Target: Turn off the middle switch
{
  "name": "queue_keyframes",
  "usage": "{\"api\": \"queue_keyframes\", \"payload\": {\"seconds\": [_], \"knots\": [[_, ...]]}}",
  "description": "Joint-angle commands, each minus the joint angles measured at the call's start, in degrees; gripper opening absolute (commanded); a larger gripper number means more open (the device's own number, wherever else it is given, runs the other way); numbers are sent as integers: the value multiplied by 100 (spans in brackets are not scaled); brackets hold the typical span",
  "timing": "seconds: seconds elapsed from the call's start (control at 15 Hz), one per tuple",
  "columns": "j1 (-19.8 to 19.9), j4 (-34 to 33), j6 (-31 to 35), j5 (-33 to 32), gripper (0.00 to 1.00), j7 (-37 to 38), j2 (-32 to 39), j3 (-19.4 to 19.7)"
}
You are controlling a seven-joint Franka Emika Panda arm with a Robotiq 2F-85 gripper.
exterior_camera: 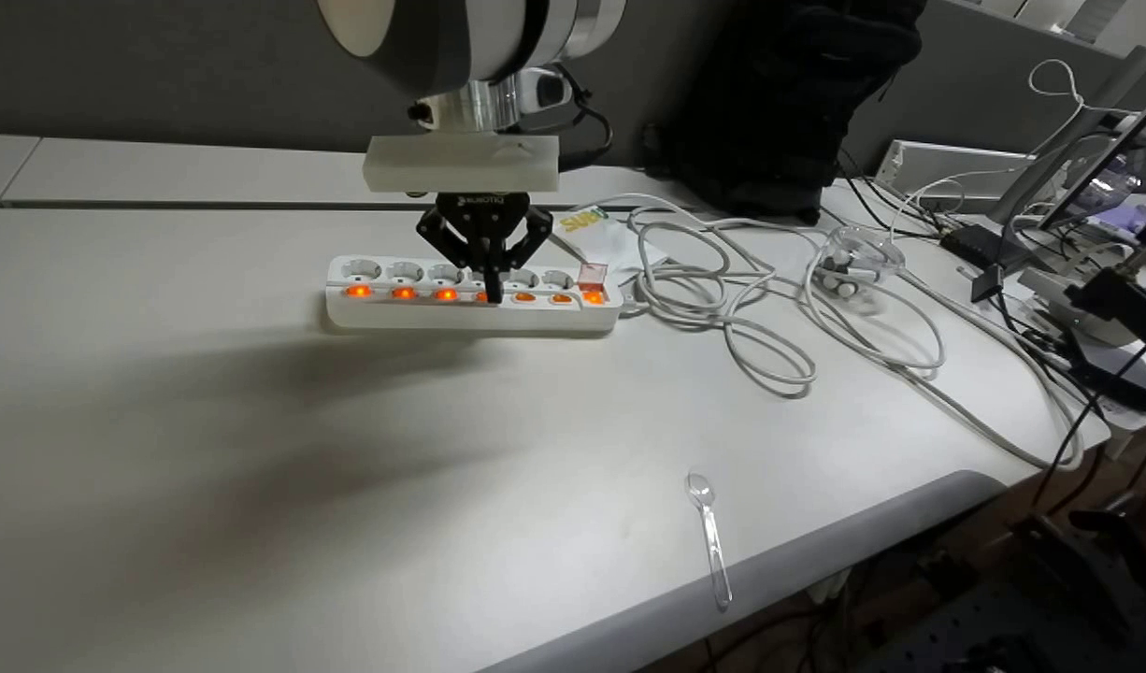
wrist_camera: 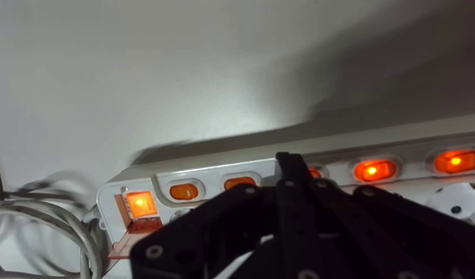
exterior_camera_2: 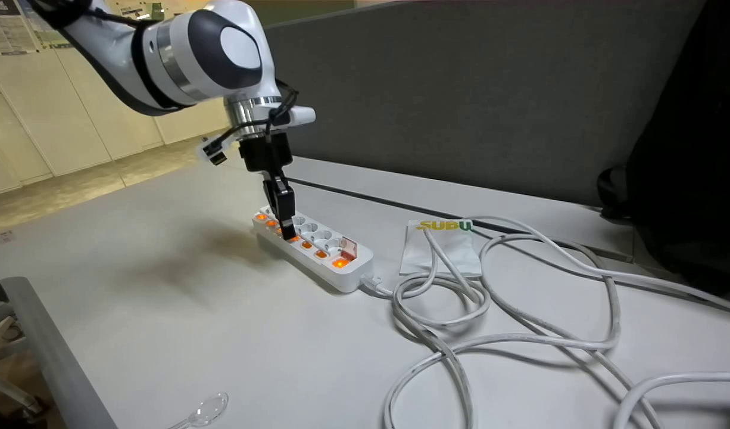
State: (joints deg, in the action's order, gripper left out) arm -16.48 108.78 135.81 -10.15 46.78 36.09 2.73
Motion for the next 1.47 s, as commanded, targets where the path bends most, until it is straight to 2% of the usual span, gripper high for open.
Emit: {"api": "queue_keyframes", "payload": {"seconds": [0.0,0.93,1.4], "knots": [[-35,-55,170,46,0,56,47,55],[-15,10,358,181,0,97,149,54],[199,81,751,1367,0,364,372,-127]]}}
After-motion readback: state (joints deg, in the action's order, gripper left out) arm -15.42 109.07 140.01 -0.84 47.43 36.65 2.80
